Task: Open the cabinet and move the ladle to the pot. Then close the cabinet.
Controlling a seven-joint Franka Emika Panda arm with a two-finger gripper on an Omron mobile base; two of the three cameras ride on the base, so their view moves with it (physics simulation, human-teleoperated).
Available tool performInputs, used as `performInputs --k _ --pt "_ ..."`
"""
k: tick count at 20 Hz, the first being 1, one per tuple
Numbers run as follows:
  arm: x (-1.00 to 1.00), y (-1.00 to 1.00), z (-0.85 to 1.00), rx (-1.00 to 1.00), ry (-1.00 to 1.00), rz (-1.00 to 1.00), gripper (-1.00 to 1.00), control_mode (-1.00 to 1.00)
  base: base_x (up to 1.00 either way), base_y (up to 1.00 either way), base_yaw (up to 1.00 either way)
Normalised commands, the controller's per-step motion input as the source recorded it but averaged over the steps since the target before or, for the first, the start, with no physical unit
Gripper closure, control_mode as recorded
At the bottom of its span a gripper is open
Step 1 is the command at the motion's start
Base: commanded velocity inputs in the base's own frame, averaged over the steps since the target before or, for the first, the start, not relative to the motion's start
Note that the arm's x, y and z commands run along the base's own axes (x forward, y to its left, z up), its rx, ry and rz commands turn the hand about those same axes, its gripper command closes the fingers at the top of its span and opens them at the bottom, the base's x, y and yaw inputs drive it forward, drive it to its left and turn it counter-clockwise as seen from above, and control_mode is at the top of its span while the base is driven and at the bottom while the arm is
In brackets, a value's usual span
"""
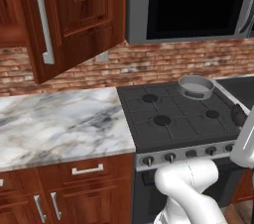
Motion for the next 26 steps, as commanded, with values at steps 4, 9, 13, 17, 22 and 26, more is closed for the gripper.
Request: performInputs --k 4,9,13,17,22,26 --pt "0.00 0.00 0.00 0.00 0.00 0.00 1.00 1.00 0.00 -0.36 0.00" --pt "0.00 0.00 0.00 0.00 0.00 0.00 1.00 1.00 0.04 -0.38 0.00" --pt "0.00 0.00 0.00 0.00 0.00 0.00 1.00 1.00 0.13 -0.46 0.00" --pt "0.00 0.00 0.00 0.00 0.00 0.00 1.00 1.00 0.19 -0.42 0.00" --pt "0.00 0.00 0.00 0.00 0.00 0.00 1.00 1.00 0.31 -0.34 0.00" --pt "0.00 0.00 0.00 0.00 0.00 0.00 1.00 1.00 0.48 -0.19 0.00"
